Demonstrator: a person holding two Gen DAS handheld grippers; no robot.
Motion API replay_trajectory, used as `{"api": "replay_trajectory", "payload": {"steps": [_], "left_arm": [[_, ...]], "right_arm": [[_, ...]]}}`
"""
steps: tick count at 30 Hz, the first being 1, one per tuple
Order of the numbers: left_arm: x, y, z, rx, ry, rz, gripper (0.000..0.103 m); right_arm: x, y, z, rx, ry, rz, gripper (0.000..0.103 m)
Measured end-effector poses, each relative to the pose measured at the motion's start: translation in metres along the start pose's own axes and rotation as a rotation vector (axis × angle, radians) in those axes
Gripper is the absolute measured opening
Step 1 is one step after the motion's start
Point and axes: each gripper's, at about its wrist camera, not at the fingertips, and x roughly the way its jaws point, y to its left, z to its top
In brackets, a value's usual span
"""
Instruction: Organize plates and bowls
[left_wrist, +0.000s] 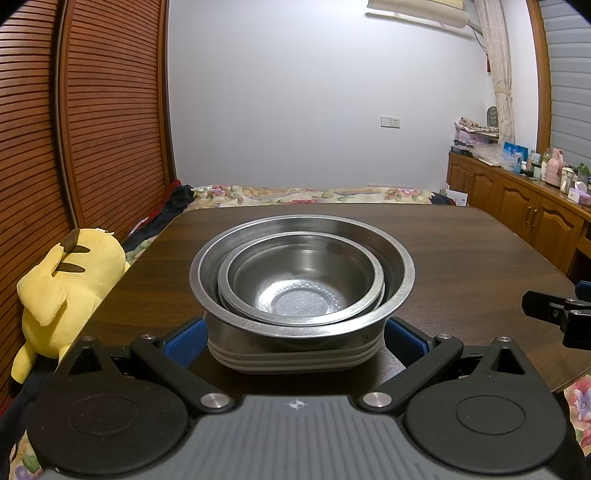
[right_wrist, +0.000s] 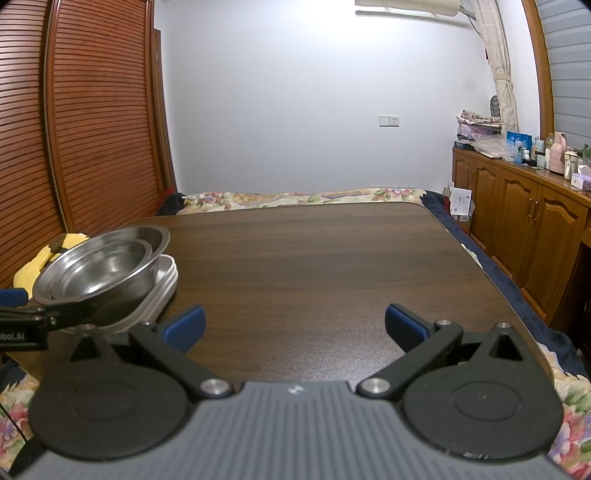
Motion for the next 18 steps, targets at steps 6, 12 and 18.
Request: {"api": "replay_trajectory", "payload": {"steps": [6, 12, 18], "left_arm": [[-0.0001, 0.0006, 0.0001, -0.002, -0.001, 0.002, 0.103], [0.0000, 0.0010, 0.0002, -0.002, -0.001, 0.002, 0.103], [-0.0001, 0.0009, 0.0001, -0.001, 0.000, 0.001, 0.103]], "right_arm": [[-0.0007, -0.0006, 0.0001, 0.001, -0.001, 0.001, 0.103], [-0.0006, -0.0013, 0.0000, 0.000, -0.002, -0.001, 0.103], [-0.0008, -0.0014, -0.0004, 0.001, -0.002, 0.000, 0.103]]}}
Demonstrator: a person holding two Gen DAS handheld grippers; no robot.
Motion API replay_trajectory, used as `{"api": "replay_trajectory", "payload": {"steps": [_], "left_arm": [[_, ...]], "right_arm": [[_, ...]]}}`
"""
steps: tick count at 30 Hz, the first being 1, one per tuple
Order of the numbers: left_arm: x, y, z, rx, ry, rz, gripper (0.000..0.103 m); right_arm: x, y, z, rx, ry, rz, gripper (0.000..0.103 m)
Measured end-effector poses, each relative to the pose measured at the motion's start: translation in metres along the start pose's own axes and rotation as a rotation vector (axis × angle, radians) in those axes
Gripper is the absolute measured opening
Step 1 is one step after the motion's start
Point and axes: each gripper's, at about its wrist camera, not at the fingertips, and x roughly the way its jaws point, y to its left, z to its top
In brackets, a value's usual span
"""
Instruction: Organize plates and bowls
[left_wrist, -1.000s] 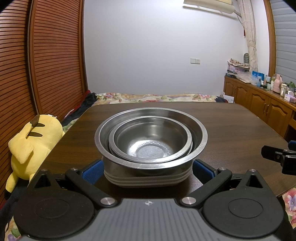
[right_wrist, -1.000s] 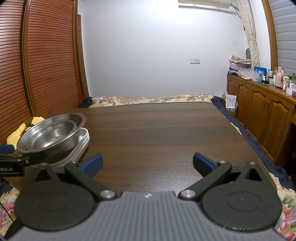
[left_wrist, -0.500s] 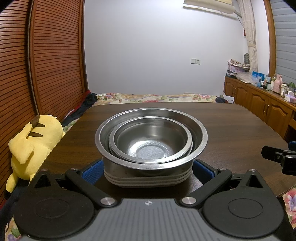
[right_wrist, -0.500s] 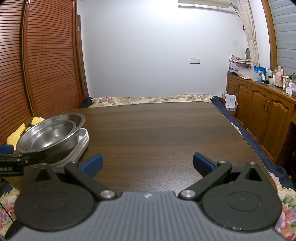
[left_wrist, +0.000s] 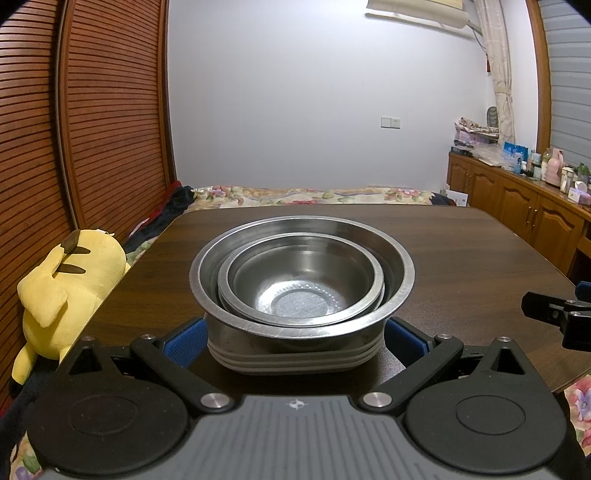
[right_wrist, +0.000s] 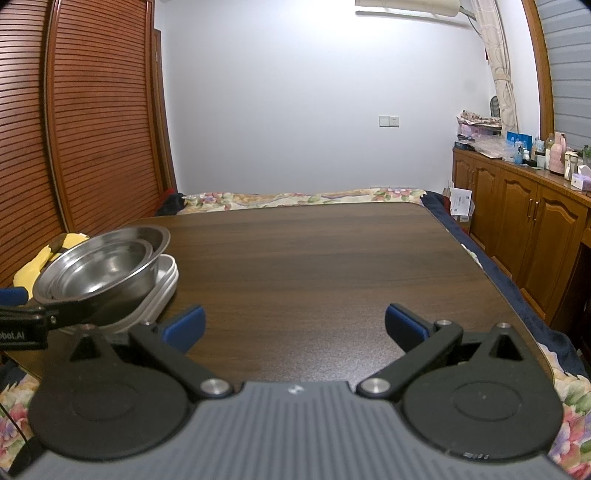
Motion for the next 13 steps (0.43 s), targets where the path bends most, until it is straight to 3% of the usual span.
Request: {"api": "replay_trajectory", "payload": {"steps": [13], "left_arm": [[-0.0005, -0.0004, 0.0003, -0.001, 0.001, 0.002, 0.103]], "right_arm": [[0.0019, 0.0012, -0.0011, 0.002, 0.001, 0.000, 0.103]]}}
